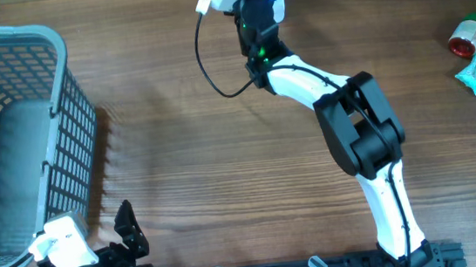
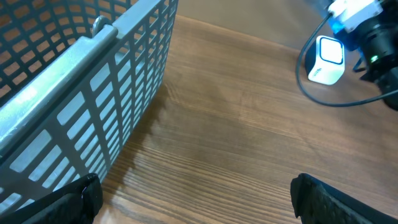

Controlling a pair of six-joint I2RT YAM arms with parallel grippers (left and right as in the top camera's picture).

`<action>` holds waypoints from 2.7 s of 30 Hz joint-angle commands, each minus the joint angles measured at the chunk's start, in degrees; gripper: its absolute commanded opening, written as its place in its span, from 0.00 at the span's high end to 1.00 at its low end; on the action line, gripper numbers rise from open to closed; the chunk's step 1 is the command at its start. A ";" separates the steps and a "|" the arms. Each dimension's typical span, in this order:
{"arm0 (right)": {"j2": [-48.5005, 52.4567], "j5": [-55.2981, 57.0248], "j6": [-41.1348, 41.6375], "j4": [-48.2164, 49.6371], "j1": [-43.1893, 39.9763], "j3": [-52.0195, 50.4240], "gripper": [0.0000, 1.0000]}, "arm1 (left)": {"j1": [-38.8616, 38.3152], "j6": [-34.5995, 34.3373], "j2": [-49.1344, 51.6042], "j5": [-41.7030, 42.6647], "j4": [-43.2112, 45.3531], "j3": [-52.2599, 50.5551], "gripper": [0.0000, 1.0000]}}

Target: Scan the item barcode

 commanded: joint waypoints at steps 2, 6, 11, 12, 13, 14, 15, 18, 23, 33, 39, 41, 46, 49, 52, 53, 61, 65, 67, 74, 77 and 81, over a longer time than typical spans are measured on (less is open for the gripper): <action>2.05 0.63 0.85 -1.57 0.68 1.73 0.95 | -0.24 -0.31 -0.20 0.46 0.11 0.07 0.00; 2.10 1.55 1.95 -4.66 1.99 1.73 0.96 | -0.22 -0.31 -0.20 0.46 0.11 0.07 0.00; 2.10 3.61 1.70 0.70 2.19 1.73 0.95 | -0.22 -0.31 -0.20 0.46 0.11 0.07 0.00; 2.10 3.98 1.68 0.92 2.29 1.73 0.96 | -0.22 -0.31 -0.20 0.46 0.11 0.07 0.00; 2.08 4.20 1.44 0.90 2.47 1.73 0.95 | -0.22 -0.28 -0.20 0.46 0.11 0.07 0.00; 1.90 4.24 0.15 0.63 2.58 1.68 0.95 | -0.22 -0.31 -0.20 0.46 0.11 0.07 0.00; 1.25 4.46 -1.36 -0.24 2.56 1.51 0.95 | -0.22 -0.28 -0.20 0.46 0.11 0.07 0.00; -4.74 8.96 -1.29 -4.87 1.70 -0.66 0.95 | -0.22 -0.31 -0.20 0.46 0.11 0.07 0.00; -24.17 14.16 12.68 -26.14 -6.29 -1.64 0.95 | -0.22 -0.31 -0.20 0.46 0.11 0.07 0.00; -32.11 11.37 20.33 -46.90 -40.00 -1.84 0.95 | -0.22 -0.31 -0.20 0.46 0.11 0.07 0.00; -27.23 11.41 29.73 -57.37 -56.92 -1.84 0.95 | -0.22 -0.31 -0.20 0.46 0.11 0.07 0.00; -24.87 11.39 35.06 -61.13 -61.20 -1.84 0.95 | -0.22 -0.31 -0.20 0.46 0.11 0.07 0.00; -20.81 8.00 52.19 -66.73 -65.51 -1.84 0.87 | -0.22 -0.31 -0.20 0.46 0.11 0.07 0.00; -20.79 7.93 58.77 -66.99 -65.40 -1.84 0.50 | -0.22 -0.31 -0.20 0.46 0.11 0.07 0.00; -21.55 7.80 60.24 -67.30 -63.56 -1.81 0.32 | -0.22 -0.31 -0.20 0.46 0.11 0.07 0.00; -22.58 6.38 60.83 -67.73 -62.40 -1.81 0.21 | -0.22 -0.31 -0.20 0.46 0.11 0.07 0.00; -37.03 -16.06 73.20 -73.66 -47.08 -1.81 0.00 | -0.22 -0.31 -0.20 0.46 0.11 0.07 0.00; -47.36 -16.74 79.65 -78.14 -36.28 -1.81 0.00 | -0.22 -0.31 -0.20 0.46 0.11 0.07 0.00; -53.40 -18.21 85.35 -82.31 -32.02 -1.81 0.00 | -0.22 -0.31 -0.20 0.46 0.11 0.07 0.00; -68.35 -22.82 87.01 -102.27 -26.27 -1.81 0.00 | -0.22 -0.31 -0.20 0.46 0.11 0.07 0.00; -70.51 -21.68 87.71 -108.72 -26.27 -1.81 0.00 | -0.22 -0.31 -0.20 0.46 0.11 0.07 0.00; -71.43 -23.82 88.96 -113.18 -26.27 -1.81 0.00 | -0.22 -0.31 -0.20 0.46 0.11 0.07 0.00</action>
